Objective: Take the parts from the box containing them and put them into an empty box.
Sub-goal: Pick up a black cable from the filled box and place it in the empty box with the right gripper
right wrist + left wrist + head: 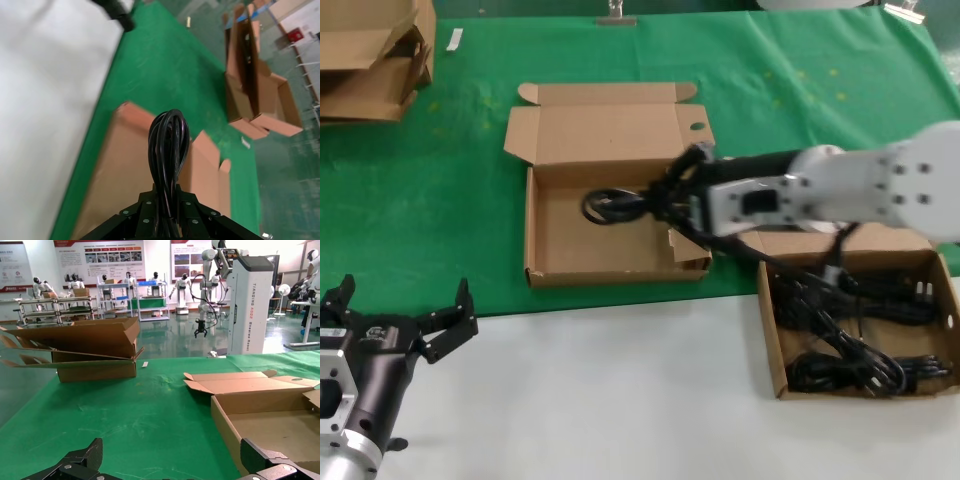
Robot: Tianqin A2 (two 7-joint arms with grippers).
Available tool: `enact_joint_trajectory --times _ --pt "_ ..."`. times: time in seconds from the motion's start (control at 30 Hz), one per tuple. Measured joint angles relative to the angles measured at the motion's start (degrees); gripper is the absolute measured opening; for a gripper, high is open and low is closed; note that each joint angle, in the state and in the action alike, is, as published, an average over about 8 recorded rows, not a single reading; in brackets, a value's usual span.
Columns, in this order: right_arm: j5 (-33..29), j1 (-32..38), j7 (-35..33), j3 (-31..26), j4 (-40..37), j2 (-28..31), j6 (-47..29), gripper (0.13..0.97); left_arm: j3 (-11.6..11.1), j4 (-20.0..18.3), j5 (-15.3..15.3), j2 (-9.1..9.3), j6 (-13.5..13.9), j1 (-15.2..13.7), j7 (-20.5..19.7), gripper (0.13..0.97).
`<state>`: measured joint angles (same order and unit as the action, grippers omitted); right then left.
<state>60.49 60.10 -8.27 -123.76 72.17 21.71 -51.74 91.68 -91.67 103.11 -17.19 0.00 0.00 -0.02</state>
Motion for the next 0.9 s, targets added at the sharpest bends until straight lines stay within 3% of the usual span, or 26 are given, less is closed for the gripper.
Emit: enact_joint_trajectory --times 0.2,0.47,0.7,0.9 --pt "-1.41 4.04 -1.92 -1.87 -11.39 -8.69 5.26 0.201 0.0 0.0 0.0 0.0 0.0 0.0 0.0 0.966" --pt "-0.79 8.67 -9.39 -3.62 -29.81 -17.17 13.34 0.201 0.0 0.0 0.0 0.0 0.0 0.0 0.0 0.966" --pt "5.24 12.33 -14.39 -8.28 -41.33 -20.67 19.64 0.206 0.0 0.0 0.0 0.0 0.0 0.0 0.0 0.966" --pt "9.71 13.69 -16.31 -11.52 -45.21 -21.38 21.81 0.22 0.0 0.0 0.0 0.0 0.0 0.0 0.0 0.966"
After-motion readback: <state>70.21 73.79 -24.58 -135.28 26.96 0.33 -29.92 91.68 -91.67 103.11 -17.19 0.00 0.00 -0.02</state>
